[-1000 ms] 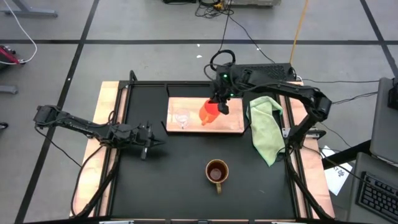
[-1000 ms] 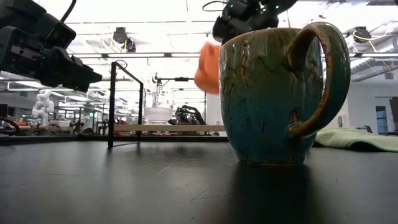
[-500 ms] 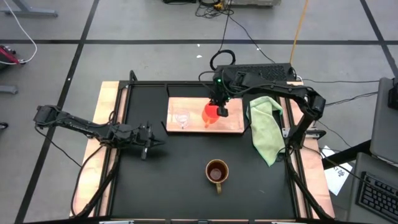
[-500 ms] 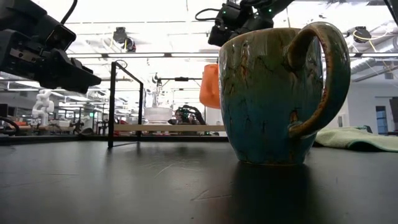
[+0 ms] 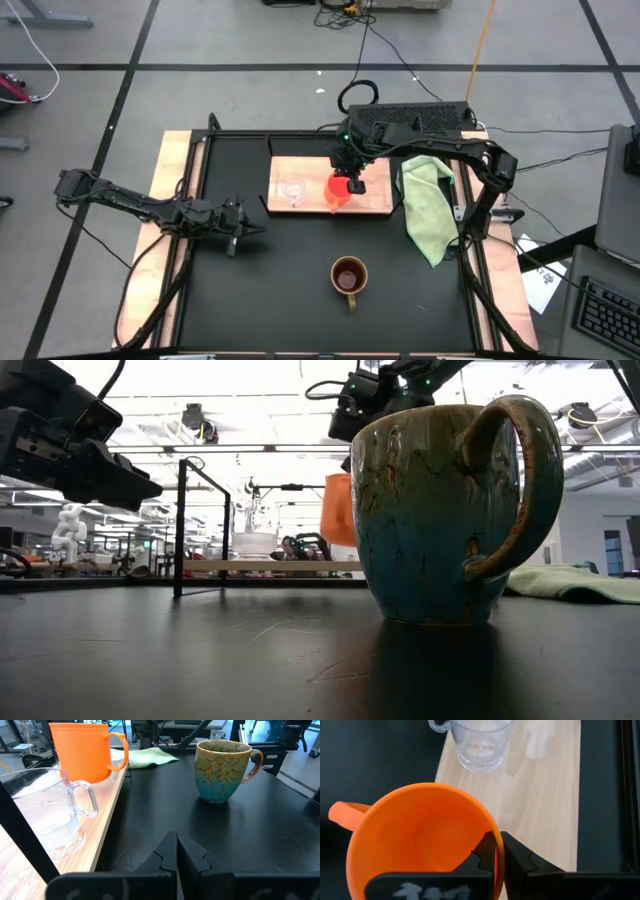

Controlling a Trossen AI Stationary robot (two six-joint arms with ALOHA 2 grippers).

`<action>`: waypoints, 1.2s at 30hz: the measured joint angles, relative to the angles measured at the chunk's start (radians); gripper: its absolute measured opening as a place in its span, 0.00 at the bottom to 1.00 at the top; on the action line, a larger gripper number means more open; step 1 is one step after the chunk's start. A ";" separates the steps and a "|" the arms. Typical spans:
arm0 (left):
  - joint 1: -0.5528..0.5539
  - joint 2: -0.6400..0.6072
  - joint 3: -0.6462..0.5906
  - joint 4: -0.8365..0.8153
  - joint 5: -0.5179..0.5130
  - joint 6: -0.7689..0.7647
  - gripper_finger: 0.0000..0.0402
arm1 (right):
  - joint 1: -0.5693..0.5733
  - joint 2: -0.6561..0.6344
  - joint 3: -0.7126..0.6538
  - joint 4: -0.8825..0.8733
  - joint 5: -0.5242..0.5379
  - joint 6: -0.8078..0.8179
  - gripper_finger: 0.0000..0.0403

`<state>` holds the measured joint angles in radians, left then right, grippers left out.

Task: Stack small to large cups/mugs on shelf
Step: Put the orange mug on the shelf

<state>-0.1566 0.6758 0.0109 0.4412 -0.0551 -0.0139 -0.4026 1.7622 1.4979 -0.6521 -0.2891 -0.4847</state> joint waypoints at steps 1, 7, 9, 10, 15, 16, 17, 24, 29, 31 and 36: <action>0.000 0.000 0.000 0.000 0.000 0.000 0.01 | 0.000 0.000 0.000 -0.002 0.000 0.000 0.01; 0.000 0.000 0.000 0.000 0.000 0.001 0.01 | 0.000 0.000 0.000 -0.009 0.000 0.001 0.01; 0.000 0.000 0.000 0.000 0.000 0.001 0.01 | 0.000 0.000 -0.001 -0.016 0.000 0.001 0.01; 0.000 0.000 0.000 0.000 0.000 0.001 0.01 | 0.000 0.000 -0.001 -0.019 0.000 0.001 0.01; 0.000 0.000 0.000 -0.001 0.000 0.002 0.01 | 0.001 0.000 -0.001 -0.043 0.000 0.001 0.01; 0.000 0.000 0.000 -0.001 0.000 0.005 0.01 | 0.001 0.000 -0.001 -0.049 0.000 0.001 0.01; 0.000 0.000 0.000 -0.001 0.000 0.005 0.01 | 0.001 0.000 -0.001 -0.058 0.000 0.000 0.01; 0.000 0.000 0.000 0.000 0.000 0.007 0.01 | 0.002 0.000 -0.001 -0.070 0.000 0.002 0.01; 0.000 0.000 0.000 0.000 0.000 0.006 0.01 | 0.010 0.012 -0.001 -0.068 0.000 0.004 0.01; 0.000 0.000 0.000 0.000 0.000 0.006 0.01 | 0.012 0.023 -0.002 -0.073 0.000 0.004 0.01; 0.000 0.000 0.000 -0.001 0.000 0.006 0.01 | 0.018 0.053 -0.001 -0.060 -0.005 0.010 0.01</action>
<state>-0.1566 0.6755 0.0109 0.4403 -0.0551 -0.0082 -0.3846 1.8150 1.4971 -0.7126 -0.2938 -0.4747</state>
